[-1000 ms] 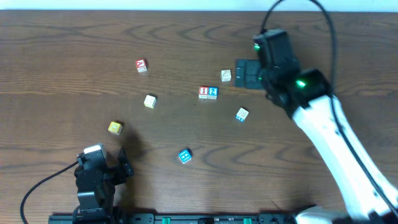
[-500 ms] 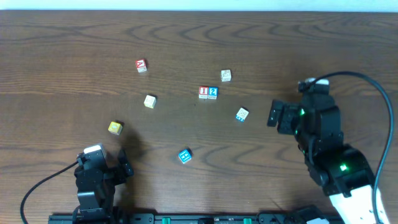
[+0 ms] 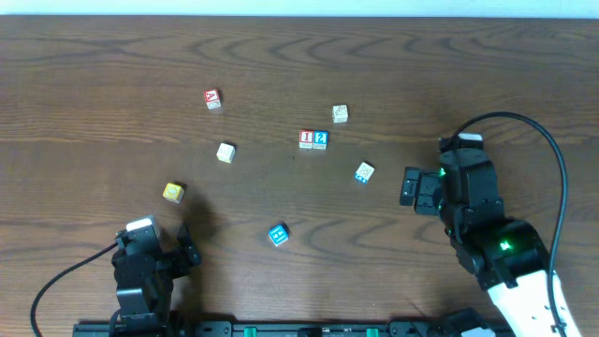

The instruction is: Spell out Ai2

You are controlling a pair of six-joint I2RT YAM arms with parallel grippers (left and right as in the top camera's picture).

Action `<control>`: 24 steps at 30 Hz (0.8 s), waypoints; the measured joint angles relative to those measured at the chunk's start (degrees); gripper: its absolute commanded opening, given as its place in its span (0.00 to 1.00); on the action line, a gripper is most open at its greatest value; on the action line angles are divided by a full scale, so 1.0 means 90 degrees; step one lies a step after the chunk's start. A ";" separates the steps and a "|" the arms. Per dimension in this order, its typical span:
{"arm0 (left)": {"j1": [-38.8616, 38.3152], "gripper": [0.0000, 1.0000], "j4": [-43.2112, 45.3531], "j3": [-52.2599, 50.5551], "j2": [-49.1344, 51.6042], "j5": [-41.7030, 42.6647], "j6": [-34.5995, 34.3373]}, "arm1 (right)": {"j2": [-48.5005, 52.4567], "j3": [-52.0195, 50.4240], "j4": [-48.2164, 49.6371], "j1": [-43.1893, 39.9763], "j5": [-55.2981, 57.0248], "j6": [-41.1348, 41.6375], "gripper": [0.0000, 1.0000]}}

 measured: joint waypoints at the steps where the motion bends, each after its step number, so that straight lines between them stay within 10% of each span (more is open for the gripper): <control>1: 0.0000 0.95 0.0000 0.0000 0.0000 0.0000 0.0000 | 0.0000 0.0000 0.0000 0.0000 0.0000 0.0000 0.99; 24: 0.0000 0.95 0.0041 0.0000 0.0000 0.0554 -0.1127 | 0.0000 0.0000 -0.0002 0.0000 0.0000 0.0000 0.99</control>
